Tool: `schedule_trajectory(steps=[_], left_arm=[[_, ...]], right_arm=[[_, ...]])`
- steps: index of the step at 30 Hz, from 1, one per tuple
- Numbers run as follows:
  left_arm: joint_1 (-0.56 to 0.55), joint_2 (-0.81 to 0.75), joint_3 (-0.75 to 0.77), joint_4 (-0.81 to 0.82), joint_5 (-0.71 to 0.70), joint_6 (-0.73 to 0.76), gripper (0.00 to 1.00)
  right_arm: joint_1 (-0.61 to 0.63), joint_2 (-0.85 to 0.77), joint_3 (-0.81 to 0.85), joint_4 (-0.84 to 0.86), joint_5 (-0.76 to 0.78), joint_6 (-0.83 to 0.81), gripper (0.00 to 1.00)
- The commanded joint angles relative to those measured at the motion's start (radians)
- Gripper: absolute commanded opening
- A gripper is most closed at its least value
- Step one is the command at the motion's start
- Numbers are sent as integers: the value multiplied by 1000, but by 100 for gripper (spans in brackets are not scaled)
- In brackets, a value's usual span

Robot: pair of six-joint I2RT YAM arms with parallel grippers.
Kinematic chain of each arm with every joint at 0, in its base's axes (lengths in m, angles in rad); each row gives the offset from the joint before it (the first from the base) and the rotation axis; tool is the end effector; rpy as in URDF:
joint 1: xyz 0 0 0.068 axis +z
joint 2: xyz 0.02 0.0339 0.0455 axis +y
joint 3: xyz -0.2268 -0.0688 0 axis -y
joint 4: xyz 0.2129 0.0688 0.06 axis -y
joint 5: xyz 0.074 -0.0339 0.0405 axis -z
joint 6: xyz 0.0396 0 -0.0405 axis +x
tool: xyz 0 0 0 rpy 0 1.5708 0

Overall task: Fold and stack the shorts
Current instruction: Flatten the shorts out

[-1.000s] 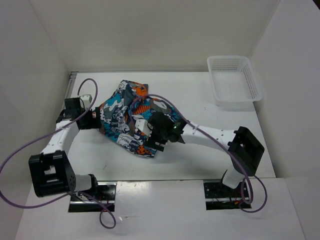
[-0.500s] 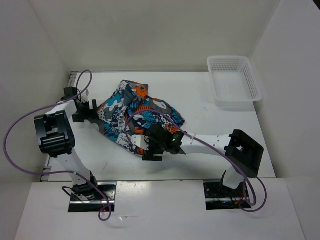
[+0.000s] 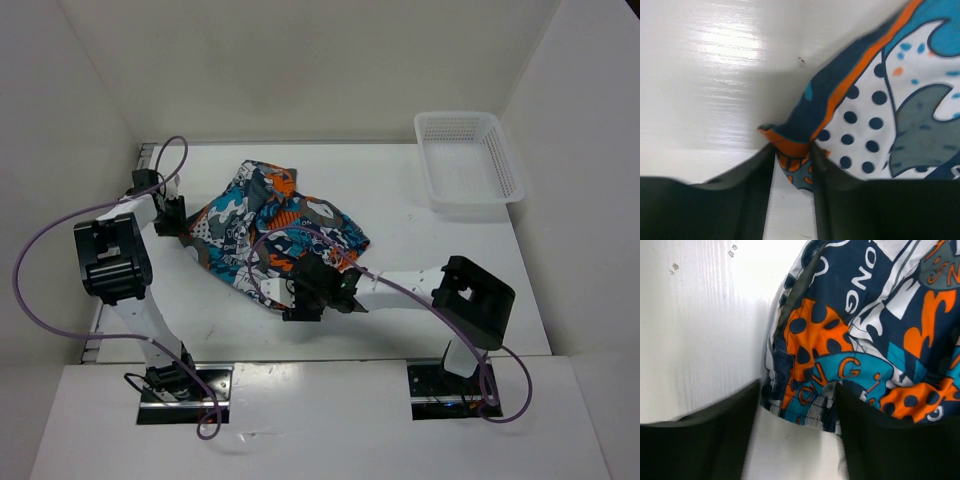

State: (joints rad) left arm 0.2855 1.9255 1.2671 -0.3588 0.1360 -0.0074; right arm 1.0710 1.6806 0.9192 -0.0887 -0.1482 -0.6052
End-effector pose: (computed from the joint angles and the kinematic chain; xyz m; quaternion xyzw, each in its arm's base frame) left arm 0.3502 0.0972 0.1471 -0.1217 0.9521 -0.0269 0.2791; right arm 0.1459 0.2793 0.1505 -0.7112 0.6048 0.1486 0.3261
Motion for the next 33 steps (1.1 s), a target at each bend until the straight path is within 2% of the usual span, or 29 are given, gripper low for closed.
schedule_trajectory(steps=[1, 2, 3, 4, 5, 6, 10, 13, 15, 16, 17, 20, 21, 22, 23, 24, 26, 27, 30, 33], left_arm=[[-3, 58, -3, -46, 37, 7, 40], [-3, 58, -3, -46, 48, 7, 32], [-3, 58, -3, -46, 57, 7, 17], [-3, 58, -3, -46, 57, 7, 10], [-3, 58, -12, -46, 57, 7, 4], [-3, 47, -23, -46, 57, 7, 0], [-3, -11, -47, -46, 68, 7, 0], [20, -69, -48, -72, 94, 7, 0], [34, -117, -12, -100, 85, 7, 0], [34, -132, 15, -126, 85, 7, 0], [34, -147, 47, -140, 76, 7, 0], [34, -201, 223, -190, 86, 7, 0], [34, -221, 276, -201, 99, 7, 0], [34, -221, 379, -221, 114, 7, 0], [34, -246, 429, -230, 123, 7, 0], [34, -246, 475, -230, 123, 7, 0], [24, -282, 593, -269, 145, 7, 0], [24, -295, 627, -281, 145, 7, 0], [24, -355, 721, -330, 177, 7, 0], [4, -437, 721, -368, 186, 7, 0]], right_arm=[[3, 14, 6, 95, -25, 59, 57], [3, 14, 6, 95, -15, 71, 51], [3, 14, 6, 105, -14, 93, 44], [-6, 25, 6, 115, -14, 93, 38], [-6, 25, 6, 115, -4, 93, 28], [-6, 25, 6, 127, -4, 93, 23], [-16, 45, -3, 136, -4, 79, 0], [-16, 25, -3, 136, 33, 41, 0], [-35, 10, 6, 136, 109, 6, 0], [-57, 10, 24, 136, 136, -7, 0], [-131, 10, 52, 124, 157, -7, 0], [-277, 36, 313, 54, 208, -27, 0], [-361, 47, 378, 43, 225, -36, 0], [-400, 60, 447, 27, 254, -36, 0], [-433, 73, 593, -12, 254, -36, 0], [-486, 100, 671, -37, 265, -36, 0], [-513, 110, 858, -104, 265, -36, 0], [-513, 110, 895, -120, 265, -36, 0], [-504, 35, 919, -132, 256, -57, 0], [-494, -47, 844, -199, 257, -57, 0]])
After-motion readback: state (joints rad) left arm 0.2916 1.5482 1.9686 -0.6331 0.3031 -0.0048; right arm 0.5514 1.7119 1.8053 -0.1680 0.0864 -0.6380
